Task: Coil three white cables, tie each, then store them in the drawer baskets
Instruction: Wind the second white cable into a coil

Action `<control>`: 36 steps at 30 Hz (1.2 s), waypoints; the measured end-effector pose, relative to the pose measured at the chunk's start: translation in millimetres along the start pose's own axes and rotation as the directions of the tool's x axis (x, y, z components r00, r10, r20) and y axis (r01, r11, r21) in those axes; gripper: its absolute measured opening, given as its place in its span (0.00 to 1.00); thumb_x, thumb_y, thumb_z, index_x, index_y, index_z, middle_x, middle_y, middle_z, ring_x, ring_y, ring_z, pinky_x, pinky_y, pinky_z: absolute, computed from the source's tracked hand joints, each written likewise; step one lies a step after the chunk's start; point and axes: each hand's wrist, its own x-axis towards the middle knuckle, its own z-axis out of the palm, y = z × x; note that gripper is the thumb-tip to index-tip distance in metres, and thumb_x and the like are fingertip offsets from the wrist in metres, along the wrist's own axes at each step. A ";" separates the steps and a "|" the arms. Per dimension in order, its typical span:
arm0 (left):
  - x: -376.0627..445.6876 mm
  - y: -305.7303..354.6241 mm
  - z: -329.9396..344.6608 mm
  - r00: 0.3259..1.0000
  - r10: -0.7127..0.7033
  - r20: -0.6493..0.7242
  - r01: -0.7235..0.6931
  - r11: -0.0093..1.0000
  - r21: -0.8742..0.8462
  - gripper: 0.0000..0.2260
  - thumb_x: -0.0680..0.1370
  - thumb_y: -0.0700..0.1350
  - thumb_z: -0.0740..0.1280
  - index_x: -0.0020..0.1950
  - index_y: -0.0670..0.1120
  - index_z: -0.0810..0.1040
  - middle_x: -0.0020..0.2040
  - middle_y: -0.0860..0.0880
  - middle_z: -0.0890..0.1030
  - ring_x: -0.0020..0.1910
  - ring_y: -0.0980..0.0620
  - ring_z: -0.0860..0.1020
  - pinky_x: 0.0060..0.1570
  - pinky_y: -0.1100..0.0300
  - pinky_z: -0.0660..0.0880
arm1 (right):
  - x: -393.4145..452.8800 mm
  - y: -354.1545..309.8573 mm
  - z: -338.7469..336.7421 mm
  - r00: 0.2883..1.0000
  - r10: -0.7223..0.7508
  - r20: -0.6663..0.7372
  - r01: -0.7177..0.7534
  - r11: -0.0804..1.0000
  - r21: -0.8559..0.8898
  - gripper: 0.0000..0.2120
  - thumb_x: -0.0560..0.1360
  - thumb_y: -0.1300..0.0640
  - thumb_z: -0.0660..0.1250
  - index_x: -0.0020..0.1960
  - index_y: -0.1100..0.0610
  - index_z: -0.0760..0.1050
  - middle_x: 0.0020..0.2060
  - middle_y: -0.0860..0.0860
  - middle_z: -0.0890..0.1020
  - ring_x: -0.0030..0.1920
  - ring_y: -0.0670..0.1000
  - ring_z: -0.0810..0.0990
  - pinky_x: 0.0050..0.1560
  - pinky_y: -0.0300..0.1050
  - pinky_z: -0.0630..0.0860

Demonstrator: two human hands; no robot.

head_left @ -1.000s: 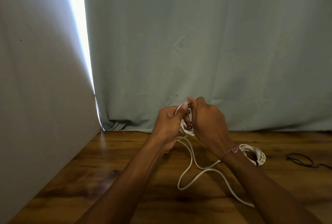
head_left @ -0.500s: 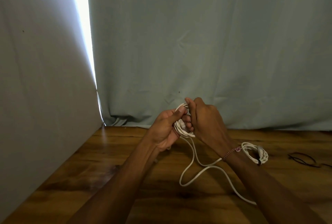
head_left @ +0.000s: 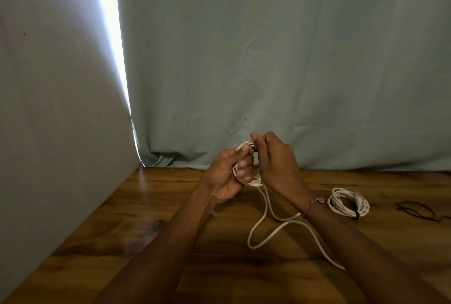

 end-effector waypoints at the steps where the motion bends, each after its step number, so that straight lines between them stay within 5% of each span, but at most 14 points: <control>1: 1.3 -1.4 -1.7 1.000 -0.003 -0.003 0.003 1.000 0.028 0.08 0.81 0.43 0.62 0.47 0.41 0.77 0.27 0.51 0.70 0.22 0.59 0.69 0.23 0.65 0.70 | -1.7 -1.6 0.9 1.000 0.015 0.010 -0.015 1.000 0.016 0.18 0.84 0.44 0.55 0.44 0.56 0.70 0.30 0.48 0.76 0.29 0.45 0.75 0.28 0.35 0.69; 6: 3.4 -6.0 -12.7 0.998 0.000 -0.060 0.010 0.987 0.158 0.11 0.81 0.47 0.62 0.44 0.42 0.74 0.25 0.52 0.65 0.19 0.60 0.63 0.19 0.66 0.61 | -1.6 4.1 -5.5 0.956 0.102 0.274 -0.129 0.988 0.083 0.20 0.85 0.43 0.50 0.47 0.56 0.71 0.35 0.49 0.77 0.35 0.45 0.76 0.39 0.40 0.73; 12: 6.7 -17.8 -19.4 0.973 -0.031 -0.227 0.078 0.976 0.203 0.19 0.84 0.46 0.60 0.33 0.46 0.73 0.23 0.52 0.62 0.16 0.59 0.60 0.17 0.69 0.54 | 14.9 30.3 -37.1 0.693 0.123 0.710 -0.417 0.872 0.256 0.13 0.85 0.57 0.59 0.63 0.57 0.80 0.49 0.54 0.86 0.48 0.52 0.86 0.46 0.43 0.81; 16: 8.7 -18.7 -14.1 0.975 -0.084 -0.204 0.122 0.976 0.182 0.19 0.84 0.51 0.61 0.34 0.47 0.68 0.23 0.52 0.62 0.16 0.59 0.60 0.17 0.69 0.54 | 21.1 43.4 -46.7 0.791 0.194 0.580 -0.381 0.898 0.220 0.11 0.78 0.56 0.69 0.59 0.54 0.84 0.47 0.51 0.88 0.49 0.54 0.86 0.46 0.45 0.84; 20: 10.8 -17.8 -1.4 0.980 -0.116 -0.161 0.142 0.978 0.155 0.21 0.84 0.55 0.59 0.33 0.47 0.69 0.23 0.52 0.61 0.16 0.59 0.59 0.18 0.67 0.51 | 16.6 46.3 -38.8 0.868 0.279 0.410 -0.432 0.831 0.349 0.06 0.75 0.61 0.73 0.50 0.59 0.86 0.39 0.54 0.88 0.39 0.52 0.86 0.40 0.39 0.82; 24: 13.0 -16.6 4.1 0.946 0.006 -0.325 0.094 0.952 0.291 0.21 0.84 0.53 0.61 0.34 0.46 0.72 0.25 0.50 0.61 0.17 0.57 0.59 0.18 0.68 0.55 | 8.7 41.4 -18.6 0.827 0.371 0.422 -0.535 0.748 0.393 0.07 0.79 0.60 0.69 0.50 0.61 0.85 0.41 0.61 0.86 0.42 0.60 0.84 0.47 0.55 0.84; 27: 10.9 -15.3 2.4 0.907 0.118 -0.404 0.071 0.903 0.423 0.20 0.84 0.54 0.61 0.36 0.43 0.70 0.26 0.49 0.63 0.18 0.57 0.60 0.18 0.67 0.56 | 12.7 35.1 -22.7 0.700 0.380 0.605 -0.683 0.605 0.409 0.23 0.83 0.45 0.61 0.56 0.64 0.82 0.47 0.62 0.86 0.50 0.61 0.86 0.49 0.54 0.84; 29: 10.9 -17.0 4.3 0.882 0.172 -0.438 0.063 0.879 0.472 0.20 0.84 0.54 0.61 0.37 0.43 0.70 0.25 0.50 0.65 0.18 0.56 0.62 0.18 0.67 0.58 | 13.0 30.9 -25.5 0.677 0.310 0.668 -0.658 0.663 0.359 0.25 0.80 0.41 0.63 0.58 0.63 0.81 0.50 0.61 0.86 0.52 0.59 0.86 0.54 0.54 0.83; 32: 12.6 -19.5 9.6 0.855 0.229 -0.466 0.063 0.845 0.531 0.20 0.85 0.53 0.61 0.37 0.42 0.72 0.25 0.48 0.70 0.17 0.56 0.65 0.18 0.67 0.61 | 7.3 32.7 -21.5 0.735 0.219 0.642 -0.492 0.823 0.283 0.16 0.75 0.54 0.74 0.58 0.61 0.80 0.48 0.58 0.87 0.50 0.56 0.87 0.58 0.56 0.82; 36: 13.8 -19.8 11.8 0.847 0.243 -0.473 0.069 0.832 0.551 0.19 0.84 0.53 0.63 0.43 0.39 0.77 0.26 0.47 0.74 0.19 0.55 0.67 0.20 0.66 0.61 | 6.8 38.7 -20.5 0.757 0.170 0.630 -0.507 0.762 0.403 0.12 0.77 0.64 0.71 0.60 0.65 0.78 0.51 0.64 0.85 0.53 0.62 0.86 0.60 0.60 0.80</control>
